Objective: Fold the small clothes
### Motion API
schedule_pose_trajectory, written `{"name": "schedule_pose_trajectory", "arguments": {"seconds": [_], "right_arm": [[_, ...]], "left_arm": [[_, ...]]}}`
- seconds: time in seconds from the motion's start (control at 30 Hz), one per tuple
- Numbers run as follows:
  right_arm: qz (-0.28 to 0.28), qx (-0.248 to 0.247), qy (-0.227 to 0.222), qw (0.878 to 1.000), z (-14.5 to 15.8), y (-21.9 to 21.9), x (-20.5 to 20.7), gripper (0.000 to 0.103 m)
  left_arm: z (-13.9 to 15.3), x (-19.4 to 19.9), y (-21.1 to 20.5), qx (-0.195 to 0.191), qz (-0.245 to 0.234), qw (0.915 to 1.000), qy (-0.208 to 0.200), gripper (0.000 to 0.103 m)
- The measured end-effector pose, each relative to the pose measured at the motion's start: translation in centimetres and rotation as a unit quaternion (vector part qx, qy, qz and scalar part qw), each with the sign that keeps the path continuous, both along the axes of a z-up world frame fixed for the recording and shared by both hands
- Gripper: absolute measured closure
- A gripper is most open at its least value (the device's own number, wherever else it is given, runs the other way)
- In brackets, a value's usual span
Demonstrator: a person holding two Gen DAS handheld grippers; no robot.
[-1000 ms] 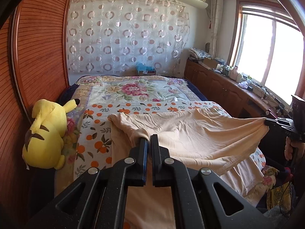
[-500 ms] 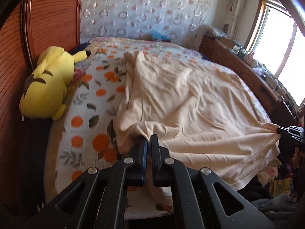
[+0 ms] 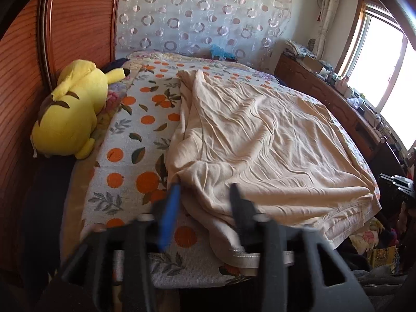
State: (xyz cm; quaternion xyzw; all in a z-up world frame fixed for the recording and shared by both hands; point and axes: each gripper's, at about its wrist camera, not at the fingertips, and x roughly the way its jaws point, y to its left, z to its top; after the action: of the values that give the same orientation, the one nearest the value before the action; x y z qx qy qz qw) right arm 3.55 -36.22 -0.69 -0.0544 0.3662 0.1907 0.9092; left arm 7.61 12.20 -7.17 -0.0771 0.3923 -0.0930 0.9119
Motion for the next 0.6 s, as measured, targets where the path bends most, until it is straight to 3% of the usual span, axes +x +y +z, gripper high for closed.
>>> {"name": "schedule_pose_trajectory", "arguments": {"seconds": [0.03, 0.1, 0.17, 0.3, 0.6], "right_arm": [[-0.001, -0.002, -0.009, 1.0, 0.4, 0.1, -0.2, 0.079], [-0.004, -0.002, -0.026, 1.0, 0.9, 0.3, -0.5, 0.059], [0.001, 0.007, -0.038, 0.999, 1.1, 0.7, -0.8, 0.052], [0.001, 0.0, -0.06, 0.998, 0.5, 2.0, -0.3, 0.05], [0.023, 0.003, -0.034, 0.999, -3.1, 6.1, 4.3, 0.05]], "left_arm": [[0.1, 0.0, 0.0, 0.002, -0.002, 1.0, 0.001, 0.056], [0.0, 0.1, 0.0, 0.003, 0.001, 1.0, 0.003, 0.056], [-0.1, 0.2, 0.1, 0.001, 0.013, 0.9999, 0.001, 0.056], [-1.1, 0.9, 0.3, -0.019, 0.024, 0.9994, 0.017, 0.056], [-2.4, 1.1, -0.4, -0.021, 0.025, 0.999, 0.029, 0.056]]}}
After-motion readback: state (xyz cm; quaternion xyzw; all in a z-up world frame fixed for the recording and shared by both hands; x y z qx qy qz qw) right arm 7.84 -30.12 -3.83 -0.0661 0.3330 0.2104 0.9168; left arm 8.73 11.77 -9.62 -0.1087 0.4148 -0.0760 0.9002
